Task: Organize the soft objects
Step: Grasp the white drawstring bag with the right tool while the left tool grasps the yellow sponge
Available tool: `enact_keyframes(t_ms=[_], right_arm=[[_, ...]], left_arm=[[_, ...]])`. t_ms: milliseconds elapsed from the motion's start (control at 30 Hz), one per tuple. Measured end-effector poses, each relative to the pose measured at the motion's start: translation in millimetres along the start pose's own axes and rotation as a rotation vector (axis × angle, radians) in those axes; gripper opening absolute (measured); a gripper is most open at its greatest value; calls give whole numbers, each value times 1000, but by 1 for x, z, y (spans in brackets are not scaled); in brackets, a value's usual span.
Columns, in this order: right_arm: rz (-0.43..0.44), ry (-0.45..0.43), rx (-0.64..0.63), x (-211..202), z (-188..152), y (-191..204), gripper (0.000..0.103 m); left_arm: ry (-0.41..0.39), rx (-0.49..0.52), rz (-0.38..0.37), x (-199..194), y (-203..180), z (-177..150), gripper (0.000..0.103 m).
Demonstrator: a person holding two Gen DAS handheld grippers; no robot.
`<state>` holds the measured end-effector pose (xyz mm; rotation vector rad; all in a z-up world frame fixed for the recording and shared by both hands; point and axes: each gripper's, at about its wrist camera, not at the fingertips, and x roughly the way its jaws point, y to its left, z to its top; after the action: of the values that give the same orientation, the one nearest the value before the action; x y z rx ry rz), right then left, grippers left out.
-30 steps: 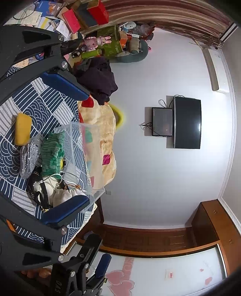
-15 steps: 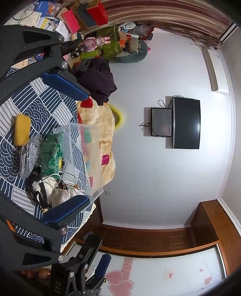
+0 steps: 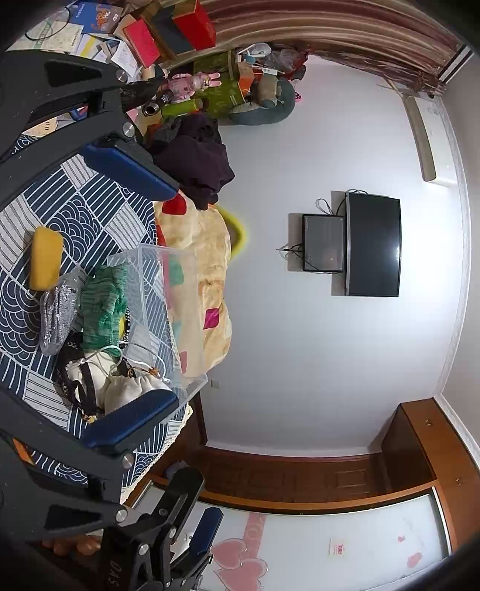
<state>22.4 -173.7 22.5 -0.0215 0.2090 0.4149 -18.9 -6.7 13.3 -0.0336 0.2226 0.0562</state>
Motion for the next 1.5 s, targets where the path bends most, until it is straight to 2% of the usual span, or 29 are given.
enact_keyframes(t_ms=[133, 233, 433, 567, 700, 833, 967, 1000, 1067, 1133, 1167, 1233, 1267, 1333, 1433, 1500], right_arm=[[-3, 9, 0, 1, -1, -1, 103], [-4, 32, 2, 5, -6, -3, 103], [-14, 149, 14, 25, -27, -12, 103], [-31, 242, 42, 45, -41, -22, 103], [-33, 297, 76, 55, -48, -33, 103], [-27, 326, 70, 67, -50, -35, 102], [-33, 360, 49, 82, -53, -32, 101], [-33, 371, 50, 86, -54, -32, 98], [-40, 403, 50, 95, -57, -31, 87], [-29, 432, 65, 103, -60, -32, 71], [-18, 442, 76, 104, -61, -32, 67], [3, 455, 99, 104, -65, -32, 55], [7, 457, 103, 103, -65, -33, 52], [15, 457, 115, 100, -65, -34, 36], [19, 450, 150, 97, -64, -41, 25], [18, 439, 165, 94, -62, -42, 22]], left_arm=[[28, -5, -5, 4, 1, -3, 103], [80, -8, -12, 11, 4, -8, 103], [264, -34, 7, 40, 18, -36, 103], [379, -97, 17, 59, 36, -58, 103], [457, -125, 42, 74, 49, -80, 103], [544, -139, 29, 88, 52, -97, 103], [588, -181, 11, 95, 57, -109, 103], [598, -194, 11, 97, 59, -110, 103], [613, -222, 9, 100, 63, -116, 103], [620, -247, 4, 102, 65, -119, 103], [620, -258, 0, 103, 66, -121, 102], [609, -256, -6, 101, 65, -121, 92], [603, -250, -14, 100, 63, -120, 88], [591, -241, -38, 97, 59, -117, 76], [562, -211, -60, 90, 52, -113, 67], [537, -192, -58, 86, 51, -110, 65]])
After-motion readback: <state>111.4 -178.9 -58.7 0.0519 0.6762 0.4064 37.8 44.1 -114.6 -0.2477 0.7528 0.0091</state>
